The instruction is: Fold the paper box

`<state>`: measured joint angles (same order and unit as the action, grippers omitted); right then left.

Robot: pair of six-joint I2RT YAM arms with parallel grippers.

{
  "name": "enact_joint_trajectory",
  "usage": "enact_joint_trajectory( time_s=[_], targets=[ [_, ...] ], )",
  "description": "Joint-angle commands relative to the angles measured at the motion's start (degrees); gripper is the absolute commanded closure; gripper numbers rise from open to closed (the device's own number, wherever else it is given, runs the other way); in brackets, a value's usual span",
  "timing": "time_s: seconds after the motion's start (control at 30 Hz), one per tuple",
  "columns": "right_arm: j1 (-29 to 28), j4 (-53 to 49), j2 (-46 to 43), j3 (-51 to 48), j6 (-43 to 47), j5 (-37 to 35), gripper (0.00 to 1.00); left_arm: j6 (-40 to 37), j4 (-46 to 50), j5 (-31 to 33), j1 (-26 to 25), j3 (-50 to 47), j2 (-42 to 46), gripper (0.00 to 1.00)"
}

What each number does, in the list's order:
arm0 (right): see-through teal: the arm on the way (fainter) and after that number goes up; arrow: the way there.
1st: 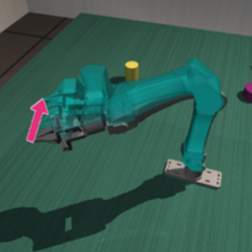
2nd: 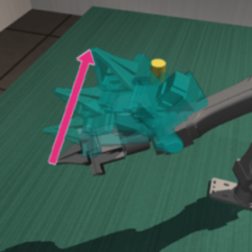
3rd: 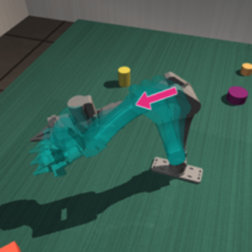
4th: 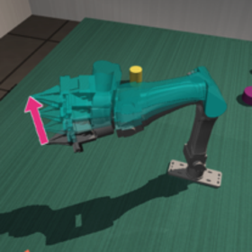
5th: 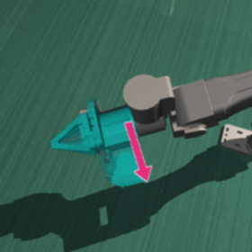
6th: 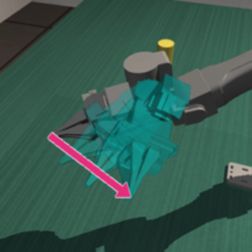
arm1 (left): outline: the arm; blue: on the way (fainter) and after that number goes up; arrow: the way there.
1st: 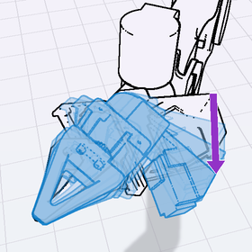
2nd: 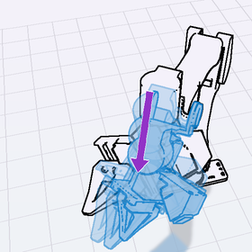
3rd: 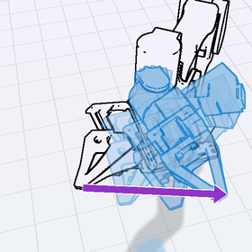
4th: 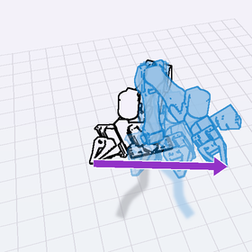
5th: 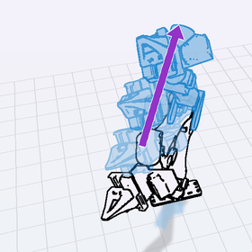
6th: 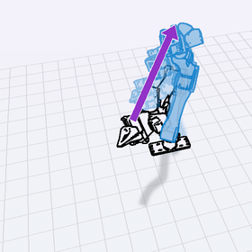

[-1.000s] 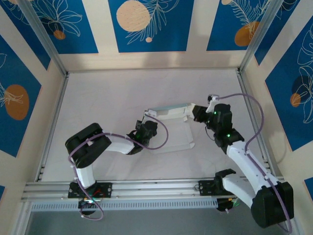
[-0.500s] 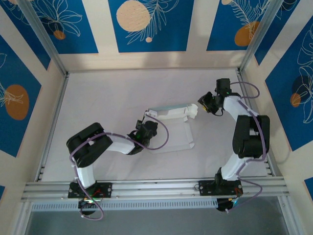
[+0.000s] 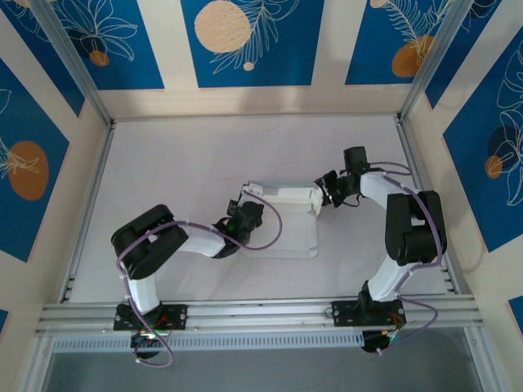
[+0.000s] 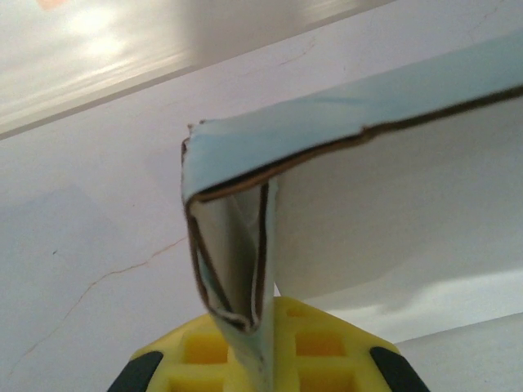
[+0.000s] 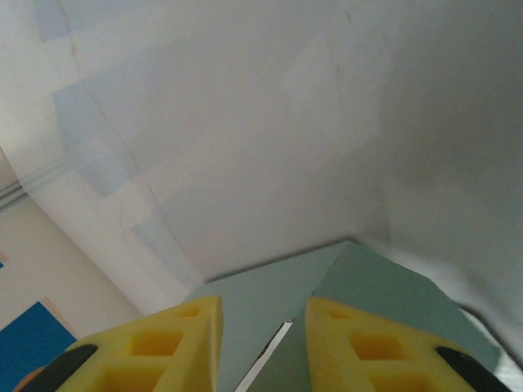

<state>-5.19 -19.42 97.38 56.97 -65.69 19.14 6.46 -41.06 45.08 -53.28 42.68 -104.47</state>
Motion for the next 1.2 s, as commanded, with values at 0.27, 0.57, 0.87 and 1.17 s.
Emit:
enact_joint_trajectory(
  time_s=[0.27, 0.57, 0.87, 1.17],
  targets=[
    [-2.1, -12.7, -5.1, 6.0, 15.0, -16.2, 0.58, -1.5, -0.1, 1.2, -0.8, -0.4, -0.6, 1.00],
    [-2.8, -14.0, -15.7, 3.4, 37.8, -28.2, 0.64, -11.0, -9.5, 2.7, -0.5, -1.9, -3.3, 1.00],
    [-2.0, -16.5, -23.9, 0.0, 41.7, -17.0, 0.45, -15.8, -19.0, 2.7, -0.4, -3.7, -7.0, 1.00],
    [-6.1, -22.2, -25.7, 0.3, 45.3, -15.5, 0.34, -15.6, -18.4, 2.2, -0.4, -3.0, -7.9, 1.00]
  ],
)
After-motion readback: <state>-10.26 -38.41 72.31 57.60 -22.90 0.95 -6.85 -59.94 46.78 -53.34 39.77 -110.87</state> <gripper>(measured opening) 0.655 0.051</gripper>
